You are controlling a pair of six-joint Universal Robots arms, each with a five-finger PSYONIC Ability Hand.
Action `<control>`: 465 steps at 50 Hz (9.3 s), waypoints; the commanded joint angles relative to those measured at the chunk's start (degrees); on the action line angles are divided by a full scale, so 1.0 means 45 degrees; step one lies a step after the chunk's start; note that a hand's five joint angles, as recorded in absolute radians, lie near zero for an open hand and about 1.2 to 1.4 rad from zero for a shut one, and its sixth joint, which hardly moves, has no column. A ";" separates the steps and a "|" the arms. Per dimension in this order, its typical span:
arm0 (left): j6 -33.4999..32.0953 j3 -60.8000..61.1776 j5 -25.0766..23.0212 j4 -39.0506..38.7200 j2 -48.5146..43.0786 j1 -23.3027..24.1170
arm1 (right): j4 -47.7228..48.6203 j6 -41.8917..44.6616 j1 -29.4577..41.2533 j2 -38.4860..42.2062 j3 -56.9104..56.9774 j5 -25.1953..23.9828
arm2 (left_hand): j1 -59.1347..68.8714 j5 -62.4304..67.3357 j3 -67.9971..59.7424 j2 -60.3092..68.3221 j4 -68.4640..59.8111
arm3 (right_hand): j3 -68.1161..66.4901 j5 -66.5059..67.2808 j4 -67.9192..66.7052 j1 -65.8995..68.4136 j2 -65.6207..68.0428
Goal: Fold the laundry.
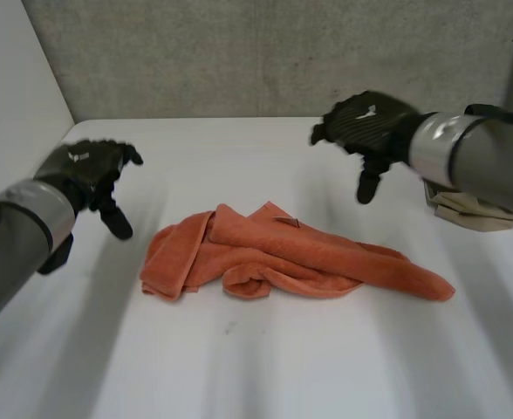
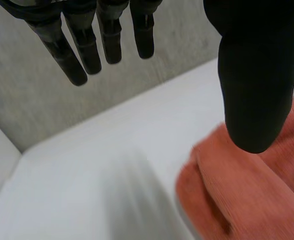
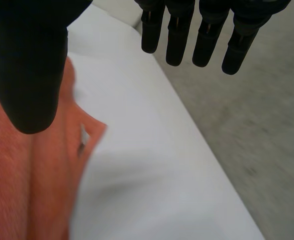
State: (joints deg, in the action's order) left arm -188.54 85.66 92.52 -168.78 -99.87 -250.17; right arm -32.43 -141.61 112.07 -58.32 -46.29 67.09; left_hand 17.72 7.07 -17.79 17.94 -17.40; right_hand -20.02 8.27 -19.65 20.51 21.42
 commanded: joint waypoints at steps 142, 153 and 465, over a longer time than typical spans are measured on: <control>-0.2380 -0.2554 -0.0559 -0.2222 -0.2814 0.1530 | 0.1582 0.0473 -0.1388 -0.2681 -0.6450 0.4095 | 1.3841 1.3985 -1.3825 1.3790 -1.3911 | -1.3329 1.3718 -1.3411 1.3220 1.3017; -0.2476 -0.1965 -0.0599 -0.0932 0.0962 0.1491 | 0.1095 0.0611 -0.1720 -0.4968 -0.7330 0.3745 | 1.3841 1.3985 -1.3825 1.3790 -1.3911 | -1.3329 1.3718 -1.3411 1.3220 1.3017; -0.0700 -0.4408 0.1197 -0.1966 -0.5760 -0.0303 | 0.0723 -0.2358 0.2930 -0.5653 -0.1058 0.4818 | 1.3841 1.3985 -1.3825 1.3790 -1.3911 | -1.3329 1.3718 -1.3411 1.3220 1.3017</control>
State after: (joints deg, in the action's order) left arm -194.50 67.43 90.47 -177.93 -130.08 -246.58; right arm -28.52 -152.43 129.76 -83.03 -46.45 89.21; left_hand 67.04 56.15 -67.12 67.54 -67.57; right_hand -68.46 57.91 -68.63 63.09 67.49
